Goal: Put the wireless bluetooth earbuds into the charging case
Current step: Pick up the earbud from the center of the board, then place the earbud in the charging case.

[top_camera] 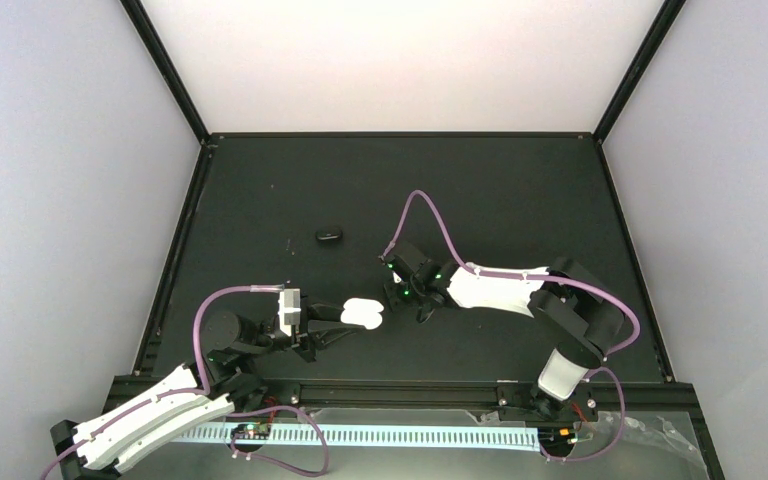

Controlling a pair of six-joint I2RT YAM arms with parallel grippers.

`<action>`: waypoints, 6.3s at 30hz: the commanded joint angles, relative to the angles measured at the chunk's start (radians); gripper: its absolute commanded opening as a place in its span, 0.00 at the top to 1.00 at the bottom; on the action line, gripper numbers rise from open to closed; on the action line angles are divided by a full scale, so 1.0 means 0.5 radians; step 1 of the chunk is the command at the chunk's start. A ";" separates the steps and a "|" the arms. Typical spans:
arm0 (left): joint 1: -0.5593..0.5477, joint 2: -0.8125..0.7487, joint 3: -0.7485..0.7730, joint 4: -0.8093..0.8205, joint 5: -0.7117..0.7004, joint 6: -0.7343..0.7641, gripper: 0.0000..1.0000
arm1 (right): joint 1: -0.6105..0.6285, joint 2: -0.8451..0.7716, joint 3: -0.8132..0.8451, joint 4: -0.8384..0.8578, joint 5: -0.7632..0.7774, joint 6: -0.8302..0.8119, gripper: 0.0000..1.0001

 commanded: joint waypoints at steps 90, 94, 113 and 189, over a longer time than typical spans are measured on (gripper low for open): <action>-0.012 0.599 0.247 0.288 0.579 0.106 0.98 | 0.478 -1.393 0.717 -0.943 -0.765 -1.105 0.99; -0.012 0.601 0.253 0.275 0.580 0.115 0.98 | 0.478 -1.443 0.676 -0.907 -0.704 -1.094 0.99; -0.012 0.605 0.259 0.278 0.607 0.107 0.98 | 0.511 -1.317 0.632 -0.812 -0.789 -1.074 0.99; -0.012 0.573 0.257 0.283 0.551 0.104 0.98 | 0.687 -1.209 0.583 -0.809 -0.472 -1.048 0.92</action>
